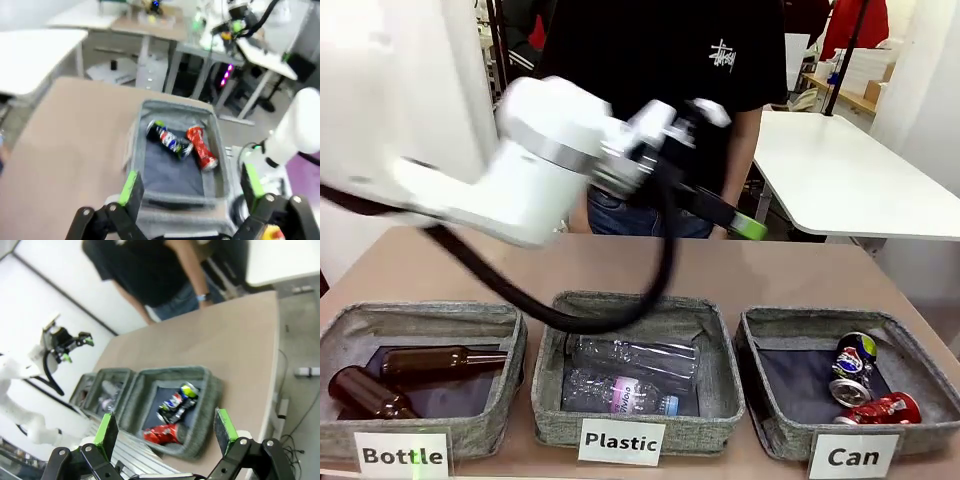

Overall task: Sort the can waste into the basket.
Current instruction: Pick up the can waste from the table and place it in the right Fabric basket.

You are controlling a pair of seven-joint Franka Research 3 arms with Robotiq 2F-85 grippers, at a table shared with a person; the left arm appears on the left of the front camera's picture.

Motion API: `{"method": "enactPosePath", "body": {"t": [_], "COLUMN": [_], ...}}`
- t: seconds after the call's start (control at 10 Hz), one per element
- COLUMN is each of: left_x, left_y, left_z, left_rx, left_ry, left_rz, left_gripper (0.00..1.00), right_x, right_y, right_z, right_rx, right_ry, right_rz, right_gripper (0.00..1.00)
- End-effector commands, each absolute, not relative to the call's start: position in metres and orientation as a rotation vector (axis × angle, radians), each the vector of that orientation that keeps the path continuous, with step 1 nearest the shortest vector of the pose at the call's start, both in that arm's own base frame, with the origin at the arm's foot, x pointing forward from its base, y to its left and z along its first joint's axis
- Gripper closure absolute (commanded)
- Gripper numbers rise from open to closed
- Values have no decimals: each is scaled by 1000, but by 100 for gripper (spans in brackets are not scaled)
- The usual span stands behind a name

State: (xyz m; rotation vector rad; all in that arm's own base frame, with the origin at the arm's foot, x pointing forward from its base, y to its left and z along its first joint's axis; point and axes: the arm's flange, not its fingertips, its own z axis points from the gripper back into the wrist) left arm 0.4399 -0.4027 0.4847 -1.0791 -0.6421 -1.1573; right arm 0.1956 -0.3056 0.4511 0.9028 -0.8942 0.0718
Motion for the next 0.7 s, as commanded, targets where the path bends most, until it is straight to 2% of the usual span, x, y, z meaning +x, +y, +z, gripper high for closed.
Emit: {"method": "enactPosePath", "body": {"t": [0.0, 0.1, 0.2, 0.3, 0.4, 0.6], "left_x": [406, 402, 403, 414, 414, 416], "left_y": [-304, -249, -198, -156, -112, -42], "left_z": [500, 498, 492, 475, 472, 444], "left_rx": [-1187, -1242, -1207, -1312, -1321, -1385], "left_ry": [-554, -507, -554, -514, -526, -533], "left_rz": [-1007, -900, -757, -647, -533, -331], "left_gripper": [0, 0, 0, 0, 0, 0], "right_x": [247, 273, 292, 315, 329, 354], "right_y": [-251, -208, -166, -137, -99, -43], "right_z": [466, 467, 462, 455, 453, 439], "right_rx": [962, 976, 968, 994, 1061, 1188], "right_ry": [-834, -766, -696, -644, -600, -557], "right_rz": [156, 228, 271, 292, 300, 179], "right_gripper": [0, 0, 0, 0, 0, 0]}}
